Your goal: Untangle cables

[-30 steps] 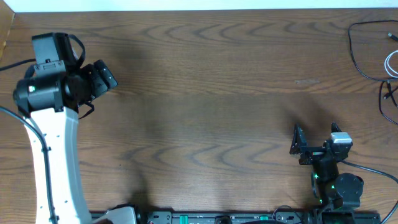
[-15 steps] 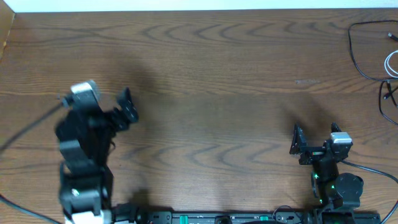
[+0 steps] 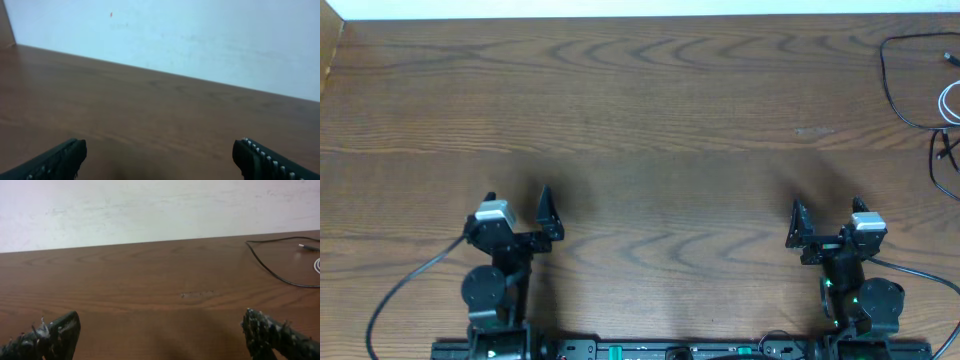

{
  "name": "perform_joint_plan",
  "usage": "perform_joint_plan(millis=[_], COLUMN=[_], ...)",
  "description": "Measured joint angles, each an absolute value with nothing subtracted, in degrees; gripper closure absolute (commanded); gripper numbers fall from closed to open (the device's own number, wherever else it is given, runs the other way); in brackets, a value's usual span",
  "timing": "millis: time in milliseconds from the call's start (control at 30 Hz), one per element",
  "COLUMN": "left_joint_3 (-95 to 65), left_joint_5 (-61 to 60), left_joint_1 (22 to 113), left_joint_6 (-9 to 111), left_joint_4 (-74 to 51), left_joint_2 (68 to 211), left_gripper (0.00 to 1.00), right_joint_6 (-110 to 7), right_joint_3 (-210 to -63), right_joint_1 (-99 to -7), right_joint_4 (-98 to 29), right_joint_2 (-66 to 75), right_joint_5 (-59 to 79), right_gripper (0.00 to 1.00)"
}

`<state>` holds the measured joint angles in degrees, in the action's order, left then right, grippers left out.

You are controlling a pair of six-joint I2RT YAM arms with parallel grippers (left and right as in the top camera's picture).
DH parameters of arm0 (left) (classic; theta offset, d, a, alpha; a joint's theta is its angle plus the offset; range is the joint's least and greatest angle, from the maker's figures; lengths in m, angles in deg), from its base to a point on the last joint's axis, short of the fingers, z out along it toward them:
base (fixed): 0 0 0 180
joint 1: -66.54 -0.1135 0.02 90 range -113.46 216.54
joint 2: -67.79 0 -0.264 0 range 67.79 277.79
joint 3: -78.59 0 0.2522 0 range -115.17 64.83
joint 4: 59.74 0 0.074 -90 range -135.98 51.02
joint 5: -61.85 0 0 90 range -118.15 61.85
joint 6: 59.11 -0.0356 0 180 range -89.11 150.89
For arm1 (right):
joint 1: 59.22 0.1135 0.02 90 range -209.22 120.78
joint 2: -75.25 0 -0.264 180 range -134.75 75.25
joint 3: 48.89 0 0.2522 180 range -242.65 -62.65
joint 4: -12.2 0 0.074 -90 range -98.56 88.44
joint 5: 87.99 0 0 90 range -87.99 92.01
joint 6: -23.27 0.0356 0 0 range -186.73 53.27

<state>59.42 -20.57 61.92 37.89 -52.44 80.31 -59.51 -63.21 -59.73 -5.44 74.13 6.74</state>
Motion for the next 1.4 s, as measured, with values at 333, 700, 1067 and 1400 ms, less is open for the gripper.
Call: perform_joint_plan(millis=[333,700,1067,1400], left_joint_3=[64.47,64.06,64.06,64.06], left_joint_5=[-23.17,-25.49,-25.49,-25.49], left_joint_1=[61.94,61.94,61.94,61.94], left_joint_6=[37.87,37.87,37.87,37.89], left_joint_4=[-47.54,-44.68,-44.68,-44.68], left_joint_2=[71.15,68.39,68.57,68.77], left_gripper=[0.02,0.02,0.02,0.02], right_joint_6=[-59.53,-59.53,-59.53,-59.53], right_joint_3=[-63.21,-63.21,-63.21,-63.21], right_joint_1=[-59.73,-59.73,-59.73,-59.73], right_joint_4=[-5.44,-5.42,-5.42,-5.44], right_joint_2=[74.13,74.13,74.13,74.13], right_joint_5=[6.74,6.74,6.74,6.74], right_gripper=[0.01,0.01,0.01,0.01])
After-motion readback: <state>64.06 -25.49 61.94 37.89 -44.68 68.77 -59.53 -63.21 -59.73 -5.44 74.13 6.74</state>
